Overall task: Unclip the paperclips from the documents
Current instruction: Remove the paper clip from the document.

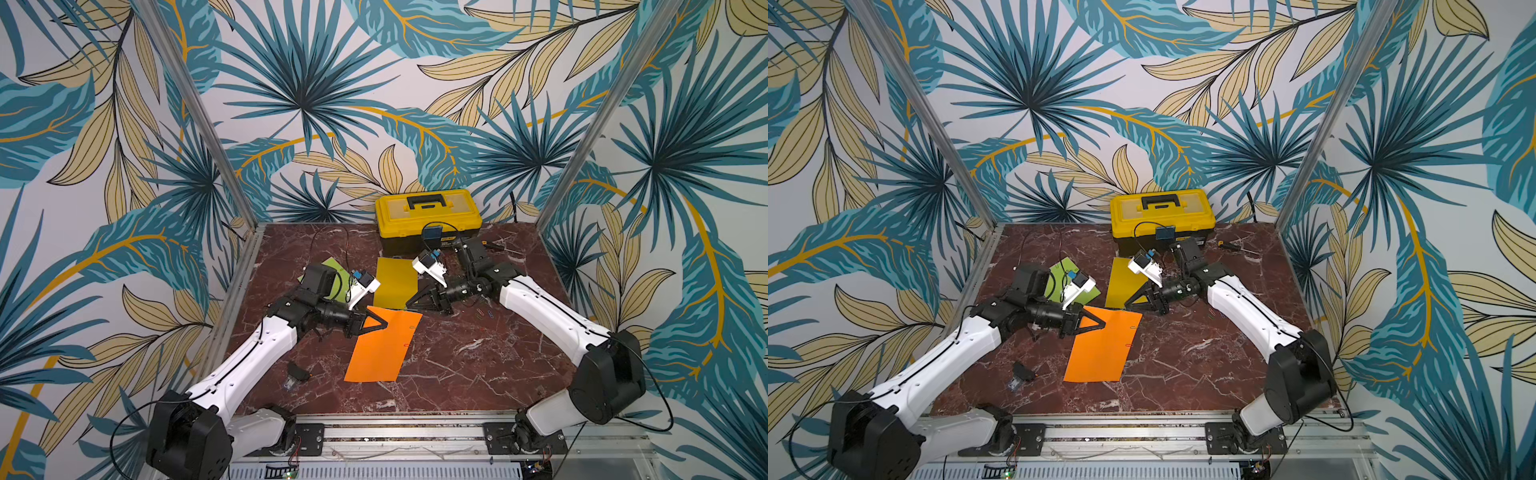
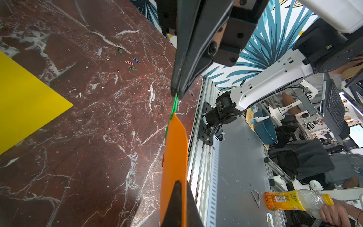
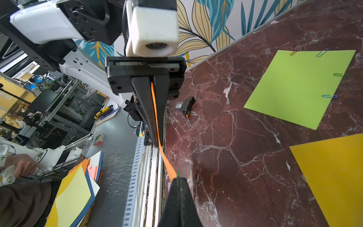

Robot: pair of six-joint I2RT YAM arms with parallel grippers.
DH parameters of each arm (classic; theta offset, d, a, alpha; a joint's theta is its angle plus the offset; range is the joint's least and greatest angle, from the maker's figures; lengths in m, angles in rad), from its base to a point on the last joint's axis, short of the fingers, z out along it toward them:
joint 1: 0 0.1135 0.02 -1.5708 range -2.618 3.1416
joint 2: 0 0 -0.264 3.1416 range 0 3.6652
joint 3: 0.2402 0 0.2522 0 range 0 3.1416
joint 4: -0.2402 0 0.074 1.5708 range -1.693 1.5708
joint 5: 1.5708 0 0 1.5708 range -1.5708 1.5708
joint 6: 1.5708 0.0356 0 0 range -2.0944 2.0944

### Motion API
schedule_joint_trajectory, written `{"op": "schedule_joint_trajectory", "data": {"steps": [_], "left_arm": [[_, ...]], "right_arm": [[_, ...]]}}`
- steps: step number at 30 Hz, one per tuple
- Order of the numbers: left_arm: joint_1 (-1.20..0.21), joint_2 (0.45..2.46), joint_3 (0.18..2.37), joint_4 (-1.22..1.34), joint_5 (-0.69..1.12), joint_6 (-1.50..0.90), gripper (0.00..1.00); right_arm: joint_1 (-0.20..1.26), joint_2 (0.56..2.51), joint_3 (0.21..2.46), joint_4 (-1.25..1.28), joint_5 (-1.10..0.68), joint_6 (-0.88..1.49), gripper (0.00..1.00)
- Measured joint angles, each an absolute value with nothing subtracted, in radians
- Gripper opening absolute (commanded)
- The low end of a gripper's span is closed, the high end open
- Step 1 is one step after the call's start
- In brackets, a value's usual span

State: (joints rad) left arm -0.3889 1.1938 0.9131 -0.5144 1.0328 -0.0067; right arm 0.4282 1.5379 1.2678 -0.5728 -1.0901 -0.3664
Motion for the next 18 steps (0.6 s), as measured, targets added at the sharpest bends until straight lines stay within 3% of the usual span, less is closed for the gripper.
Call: {"op": "schedule_joint_trajectory", "data": {"steps": [10, 18], "left_arm": [[-0.389, 1.193, 0.913, -0.518, 1.005, -0.007, 0.00], [-0.389, 1.181, 0.914, -0.521, 0.954, -0.012, 0.00]], "right_arm": [[0.390, 1.507, 1.216, -0.457, -1.024, -0.241, 0.00], [0.277, 1.451, 1.040, -0.263, -0.853, 0.035, 0.00]]}}
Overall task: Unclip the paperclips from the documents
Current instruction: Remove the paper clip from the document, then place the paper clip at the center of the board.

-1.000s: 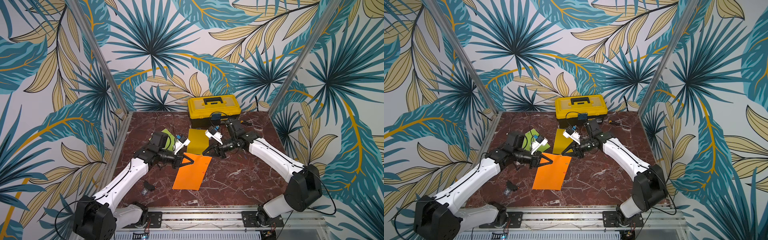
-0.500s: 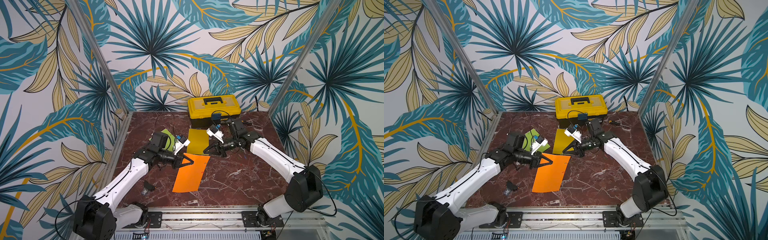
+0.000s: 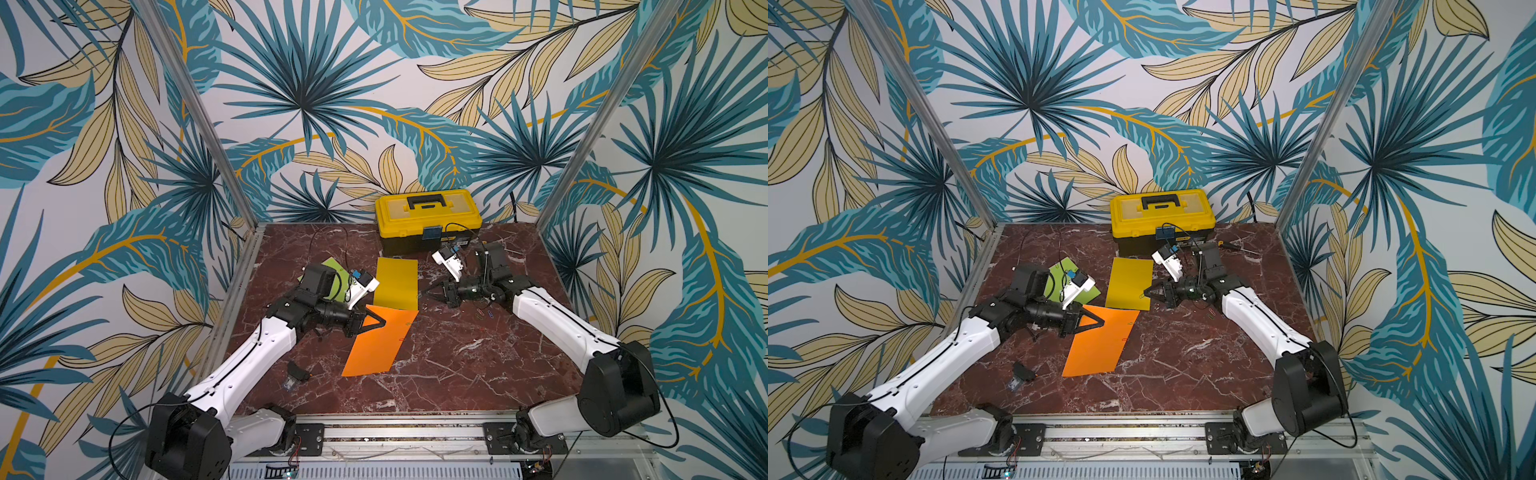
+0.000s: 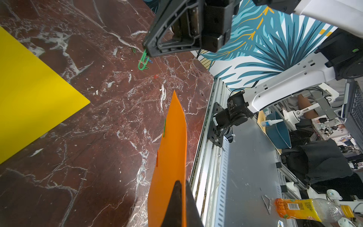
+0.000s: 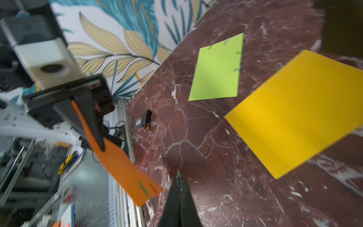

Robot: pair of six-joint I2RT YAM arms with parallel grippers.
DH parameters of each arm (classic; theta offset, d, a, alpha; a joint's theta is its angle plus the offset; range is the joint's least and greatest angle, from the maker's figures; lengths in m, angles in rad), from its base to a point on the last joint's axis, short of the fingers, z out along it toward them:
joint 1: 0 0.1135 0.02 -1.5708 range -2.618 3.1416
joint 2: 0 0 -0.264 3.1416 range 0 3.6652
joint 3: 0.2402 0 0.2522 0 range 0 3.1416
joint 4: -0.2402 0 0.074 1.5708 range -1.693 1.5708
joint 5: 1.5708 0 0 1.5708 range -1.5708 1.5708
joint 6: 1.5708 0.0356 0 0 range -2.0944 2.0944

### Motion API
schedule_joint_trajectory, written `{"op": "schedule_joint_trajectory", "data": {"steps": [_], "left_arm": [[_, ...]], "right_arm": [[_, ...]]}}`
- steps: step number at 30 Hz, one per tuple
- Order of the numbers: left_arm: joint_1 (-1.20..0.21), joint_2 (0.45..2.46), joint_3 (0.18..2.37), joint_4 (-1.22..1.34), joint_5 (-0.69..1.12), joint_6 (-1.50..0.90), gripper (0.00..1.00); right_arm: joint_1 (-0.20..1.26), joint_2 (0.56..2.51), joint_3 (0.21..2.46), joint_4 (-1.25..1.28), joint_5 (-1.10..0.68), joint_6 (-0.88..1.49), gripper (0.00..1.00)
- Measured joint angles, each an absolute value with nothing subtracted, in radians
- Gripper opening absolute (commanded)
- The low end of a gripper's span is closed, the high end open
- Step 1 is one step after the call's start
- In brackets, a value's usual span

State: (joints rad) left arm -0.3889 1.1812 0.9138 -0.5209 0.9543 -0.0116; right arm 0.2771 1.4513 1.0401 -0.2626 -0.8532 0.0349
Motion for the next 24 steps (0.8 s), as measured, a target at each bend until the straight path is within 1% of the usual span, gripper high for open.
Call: {"op": "schedule_joint_trajectory", "data": {"steps": [6, 11, 18, 24], "left_arm": [[-0.389, 1.177, 0.914, -0.499, 0.939, -0.036, 0.00], [-0.389, 1.175, 0.914, -0.471, 0.934, -0.060, 0.00], [-0.389, 1.157, 0.914, -0.446, 0.927, -0.081, 0.00], [-0.389, 1.157, 0.914, -0.439, 0.923, -0.086, 0.00]], "right_arm": [[0.124, 1.430, 0.880, -0.177, -0.699, 0.233, 0.00], [0.033, 1.428, 0.799, -0.161, -0.599, 0.347, 0.00], [-0.049, 1.429, 0.729, -0.163, -0.507, 0.435, 0.00], [-0.071, 1.431, 0.718, -0.163, -0.468, 0.468, 0.00]]}}
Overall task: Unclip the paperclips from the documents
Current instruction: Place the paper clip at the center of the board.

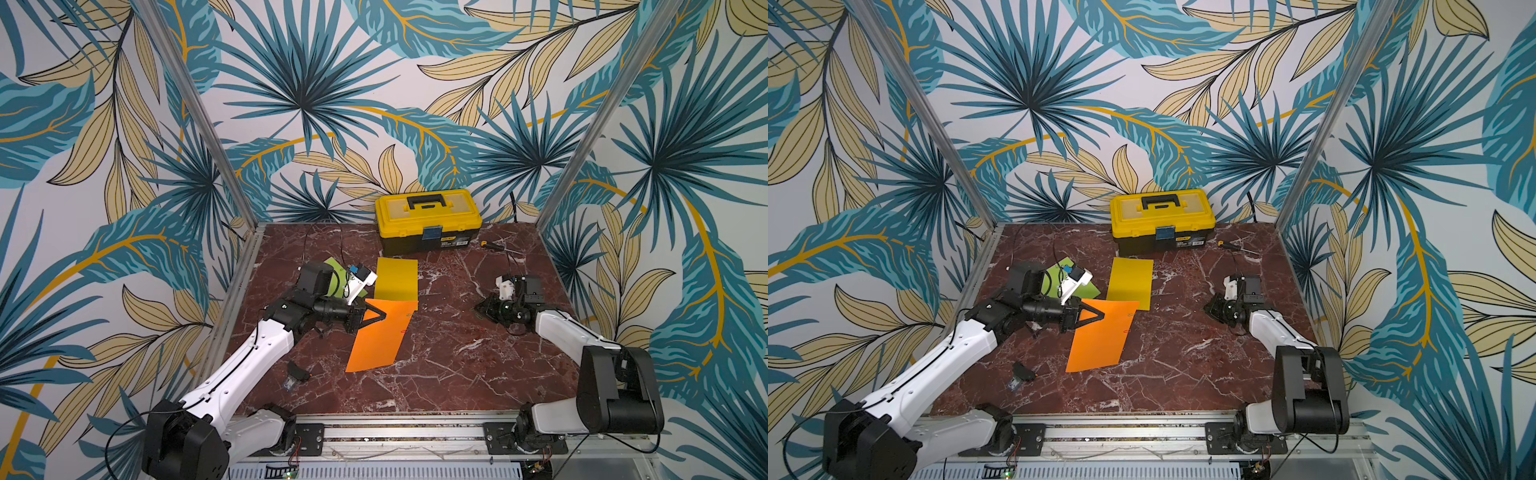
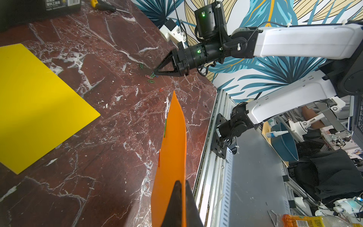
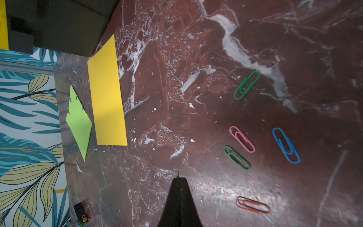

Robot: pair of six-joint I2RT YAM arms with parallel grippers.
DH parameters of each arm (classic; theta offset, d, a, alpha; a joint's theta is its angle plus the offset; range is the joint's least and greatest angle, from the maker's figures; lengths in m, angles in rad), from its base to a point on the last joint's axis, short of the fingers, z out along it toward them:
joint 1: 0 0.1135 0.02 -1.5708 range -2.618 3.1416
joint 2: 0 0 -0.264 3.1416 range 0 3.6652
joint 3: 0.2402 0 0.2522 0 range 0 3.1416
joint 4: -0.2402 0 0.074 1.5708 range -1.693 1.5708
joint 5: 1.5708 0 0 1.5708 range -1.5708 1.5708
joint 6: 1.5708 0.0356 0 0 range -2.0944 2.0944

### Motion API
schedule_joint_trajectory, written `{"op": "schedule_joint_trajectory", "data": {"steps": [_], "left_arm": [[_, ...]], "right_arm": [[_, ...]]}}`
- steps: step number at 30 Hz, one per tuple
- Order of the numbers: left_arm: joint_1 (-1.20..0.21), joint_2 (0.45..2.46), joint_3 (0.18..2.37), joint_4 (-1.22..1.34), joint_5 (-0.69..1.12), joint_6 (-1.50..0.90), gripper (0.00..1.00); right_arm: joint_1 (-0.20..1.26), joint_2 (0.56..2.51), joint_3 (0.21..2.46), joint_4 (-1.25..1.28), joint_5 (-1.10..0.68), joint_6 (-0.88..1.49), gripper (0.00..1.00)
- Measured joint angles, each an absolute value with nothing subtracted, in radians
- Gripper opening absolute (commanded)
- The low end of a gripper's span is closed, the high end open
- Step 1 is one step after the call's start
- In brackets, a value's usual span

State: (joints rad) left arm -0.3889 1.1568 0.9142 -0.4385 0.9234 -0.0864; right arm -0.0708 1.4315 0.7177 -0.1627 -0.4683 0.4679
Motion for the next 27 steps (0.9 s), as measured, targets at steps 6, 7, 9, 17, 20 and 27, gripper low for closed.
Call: {"op": "schedule_joint_trajectory", "data": {"steps": [6, 7, 9, 17, 20, 27], "left_arm": [[-0.389, 1.157, 0.914, -0.438, 0.923, -0.087, 0.00], [-0.389, 1.157, 0.914, -0.438, 0.923, -0.087, 0.00], [-0.389, 1.157, 0.914, -0.438, 0.924, -0.087, 0.00], [-0.389, 1.157, 0.914, -0.438, 0.923, -0.087, 0.00], [-0.389, 1.157, 0.914, -0.438, 0.923, -0.087, 0.00], [-0.389, 1.157, 0.914, -0.437, 0.923, -0.087, 0.00]], "right_arm": [[-0.085, 1.474, 0.714, -0.163, -0.448, 0.479, 0.00], [-0.087, 1.484, 0.712, -0.163, -0.446, 0.480, 0.00], [-0.090, 1.498, 0.706, -0.163, -0.441, 0.484, 0.00], [-0.094, 1.518, 0.700, -0.190, -0.424, 0.490, 0.00], [-0.094, 1.523, 0.700, -0.215, -0.412, 0.491, 0.03], [-0.097, 1.523, 0.700, -0.242, -0.400, 0.494, 0.17]]}}
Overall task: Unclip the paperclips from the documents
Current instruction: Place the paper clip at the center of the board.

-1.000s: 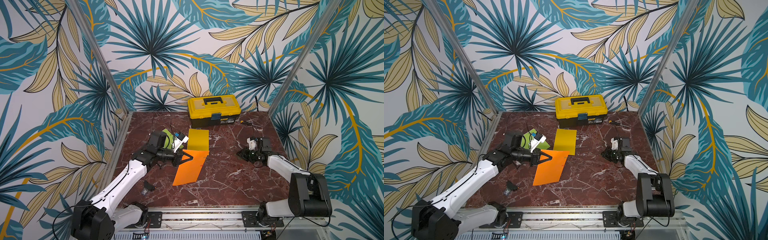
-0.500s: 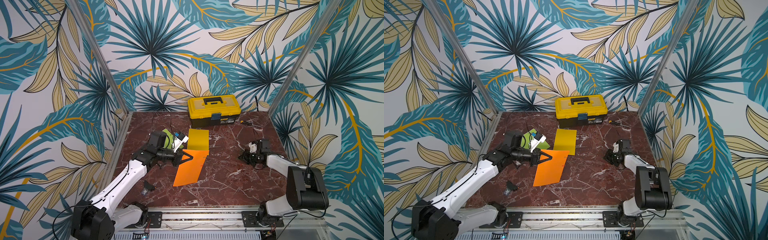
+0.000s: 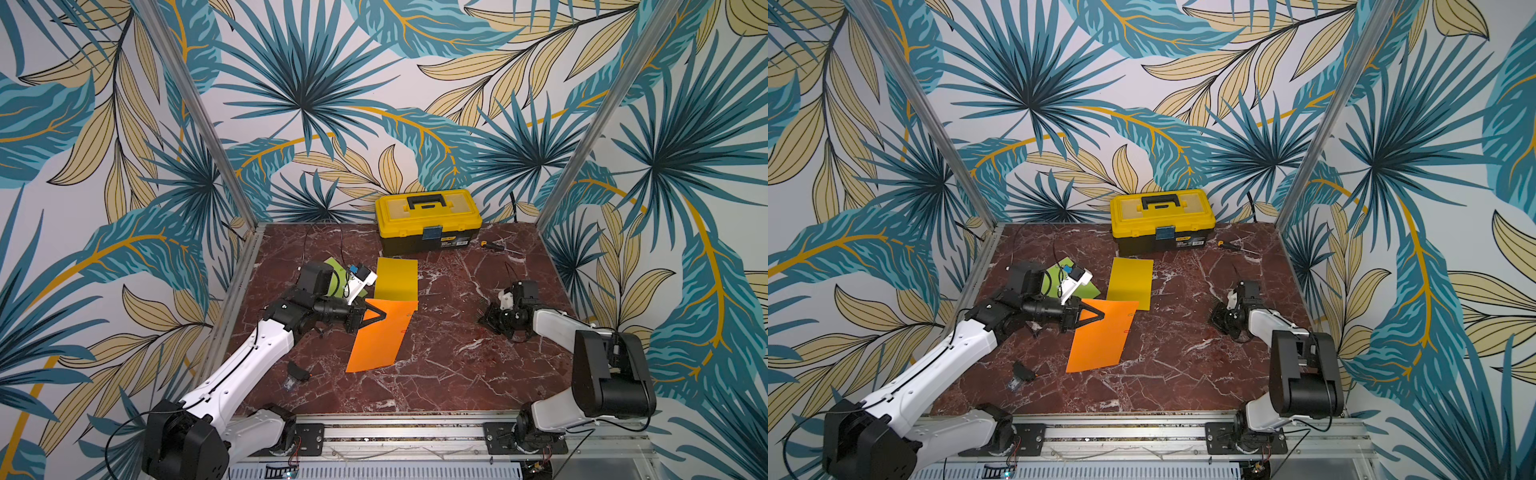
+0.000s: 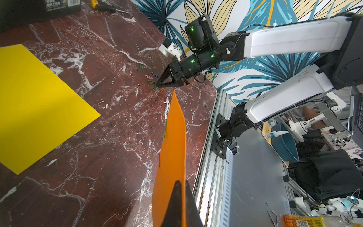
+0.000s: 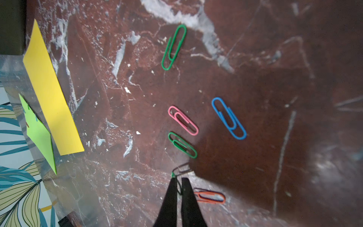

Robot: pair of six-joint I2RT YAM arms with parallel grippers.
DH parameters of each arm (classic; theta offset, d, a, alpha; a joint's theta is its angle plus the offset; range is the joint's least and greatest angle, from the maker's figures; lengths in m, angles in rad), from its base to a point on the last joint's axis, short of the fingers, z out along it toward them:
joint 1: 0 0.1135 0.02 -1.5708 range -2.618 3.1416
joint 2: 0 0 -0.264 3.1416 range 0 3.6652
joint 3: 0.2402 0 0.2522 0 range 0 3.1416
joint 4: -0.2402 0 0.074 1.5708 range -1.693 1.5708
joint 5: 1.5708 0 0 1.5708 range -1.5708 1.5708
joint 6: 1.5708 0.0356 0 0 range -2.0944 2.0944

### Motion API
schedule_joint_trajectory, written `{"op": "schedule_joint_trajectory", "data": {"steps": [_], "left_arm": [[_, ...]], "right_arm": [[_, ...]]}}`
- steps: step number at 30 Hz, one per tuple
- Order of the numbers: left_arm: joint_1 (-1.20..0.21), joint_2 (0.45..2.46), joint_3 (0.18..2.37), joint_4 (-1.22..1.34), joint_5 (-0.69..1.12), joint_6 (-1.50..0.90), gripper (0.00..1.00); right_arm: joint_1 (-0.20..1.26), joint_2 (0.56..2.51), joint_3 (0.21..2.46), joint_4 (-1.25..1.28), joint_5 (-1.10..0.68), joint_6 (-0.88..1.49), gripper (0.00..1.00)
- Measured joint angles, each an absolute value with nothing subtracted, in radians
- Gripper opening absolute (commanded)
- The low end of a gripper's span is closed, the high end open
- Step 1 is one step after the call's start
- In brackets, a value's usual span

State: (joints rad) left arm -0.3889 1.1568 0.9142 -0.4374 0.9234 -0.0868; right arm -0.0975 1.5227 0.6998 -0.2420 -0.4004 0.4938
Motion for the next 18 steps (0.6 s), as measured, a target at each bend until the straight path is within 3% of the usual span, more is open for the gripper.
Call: {"op": "schedule_joint_trajectory", "data": {"steps": [10, 18], "left_arm": [[-0.389, 1.157, 0.914, -0.437, 0.924, -0.087, 0.00], [-0.389, 1.157, 0.914, -0.437, 0.924, -0.087, 0.00]], "right_arm": [[-0.099, 1.499, 0.700, -0.287, -0.371, 0.494, 0.41], [-0.098, 1.461, 0.709, -0.312, -0.376, 0.463, 0.48]]}}
